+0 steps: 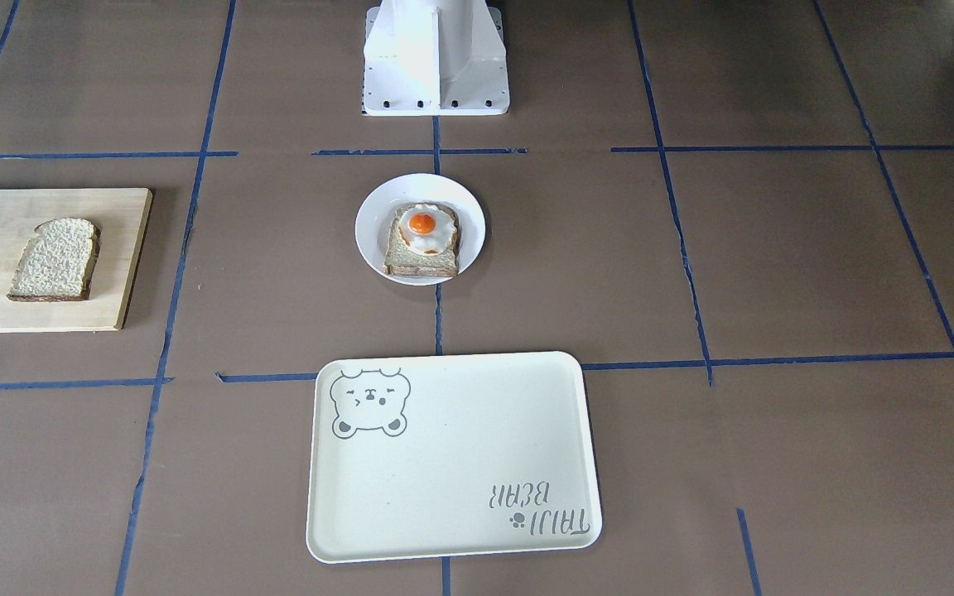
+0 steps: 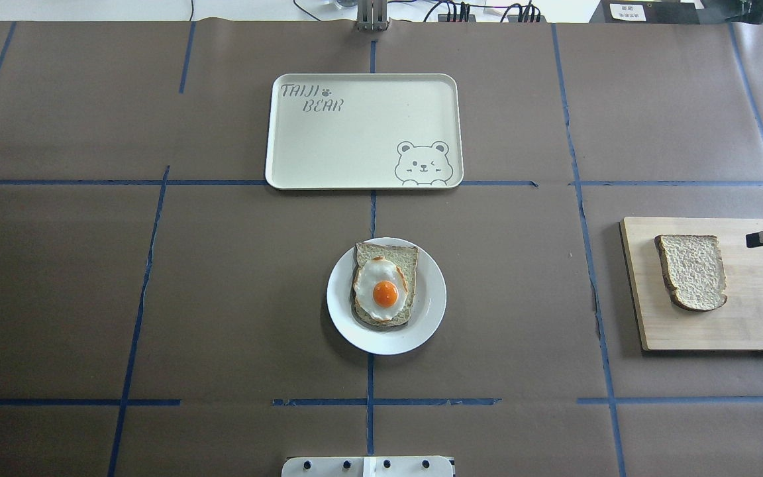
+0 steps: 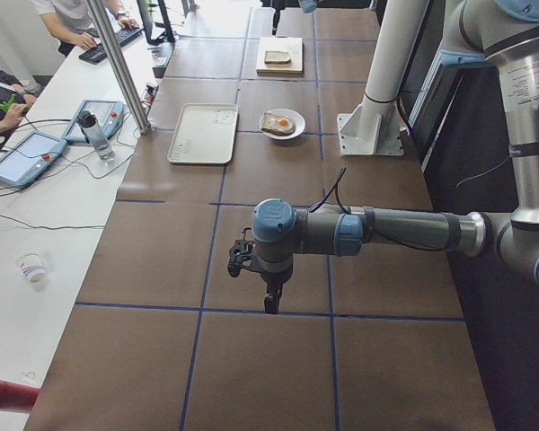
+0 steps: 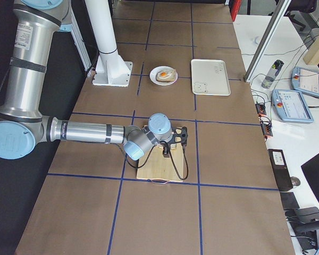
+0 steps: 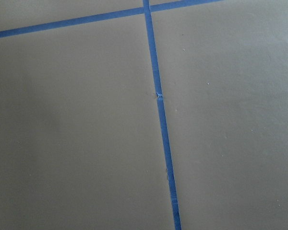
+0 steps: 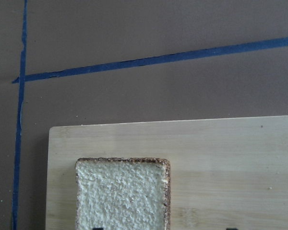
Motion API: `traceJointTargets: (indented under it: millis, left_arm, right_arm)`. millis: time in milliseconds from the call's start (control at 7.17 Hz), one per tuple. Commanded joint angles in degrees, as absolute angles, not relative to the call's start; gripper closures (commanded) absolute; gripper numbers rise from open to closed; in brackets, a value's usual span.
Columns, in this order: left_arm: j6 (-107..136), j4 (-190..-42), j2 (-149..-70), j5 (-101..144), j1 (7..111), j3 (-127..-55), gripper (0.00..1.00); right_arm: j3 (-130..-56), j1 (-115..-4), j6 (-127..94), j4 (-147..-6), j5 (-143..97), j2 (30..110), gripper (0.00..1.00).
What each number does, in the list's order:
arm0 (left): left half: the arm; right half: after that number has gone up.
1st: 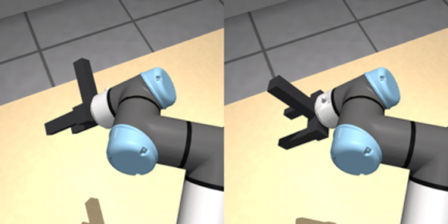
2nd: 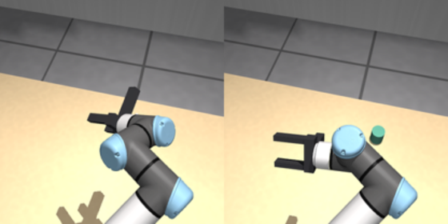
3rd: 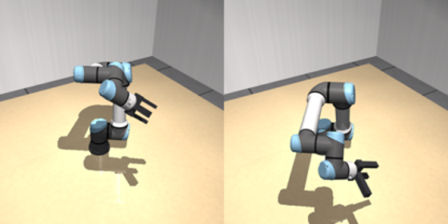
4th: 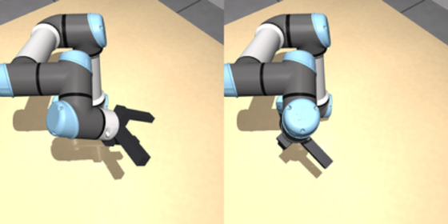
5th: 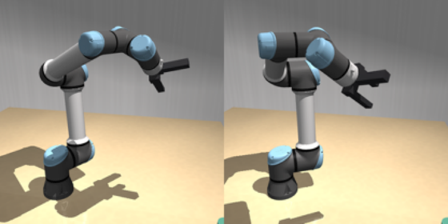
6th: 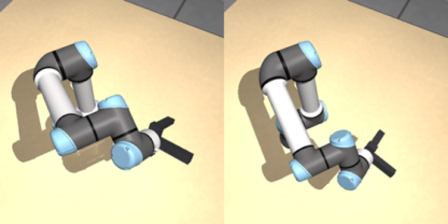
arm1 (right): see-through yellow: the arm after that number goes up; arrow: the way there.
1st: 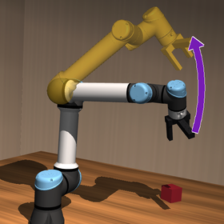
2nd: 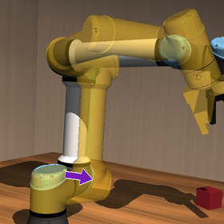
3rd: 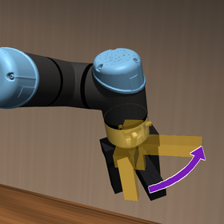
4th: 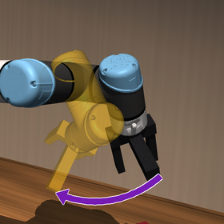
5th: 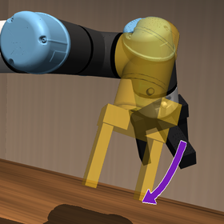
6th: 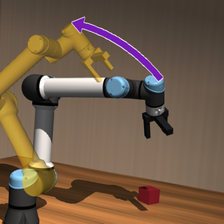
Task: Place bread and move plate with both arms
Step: 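Move the right gripper down toward the bread slice on the bamboo board, then close the right gripper on the edge of the bread slice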
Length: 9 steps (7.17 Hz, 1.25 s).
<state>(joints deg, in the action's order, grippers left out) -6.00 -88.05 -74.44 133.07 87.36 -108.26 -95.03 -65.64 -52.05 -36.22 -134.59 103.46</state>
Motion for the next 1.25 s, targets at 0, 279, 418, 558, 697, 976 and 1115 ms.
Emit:
traceJointTargets:
  millis: [0, 279, 418, 558, 697, 976, 1115]
  left_arm:
    - [-5.98, -88.07, -74.44, 133.07, 87.36, -108.28, 0.0]
    - [-5.98, -88.15, -74.44, 133.07, 87.36, -108.28, 0.0]
    - [-5.98, -88.15, -74.44, 133.07, 87.36, -108.28, 0.0]
    - [-5.98, -88.07, -74.44, 133.07, 87.36, -108.11, 0.0]
    - [-5.98, -88.15, -74.44, 133.07, 87.36, -108.11, 0.0]
    - [-5.98, -88.15, -74.44, 133.07, 87.36, -108.02, 0.0]
    - [-5.98, -88.15, -74.44, 133.07, 87.36, -108.02, 0.0]
  right_arm:
    - [-94.66, -60.4, -54.58, -34.19, -130.71, 104.41, 0.16]
    - [-94.66, -56.44, -54.58, -34.19, -128.07, 105.11, 0.23]
    - [-94.4, -55.12, -54.58, -34.19, -127.19, 105.12, 0.26]
    - [-94.31, -54.24, -54.67, -34.19, -126.74, 105.12, 0.29]
    - [-94.31, -53.62, -54.67, -34.1, -126.65, 105.03, 0.32]
    - [-94.31, -53.0, -54.67, -34.1, -126.65, 104.77, 0.36]
    - [-94.31, -52.74, -54.67, -34.1, -126.65, 104.77, 0.36]
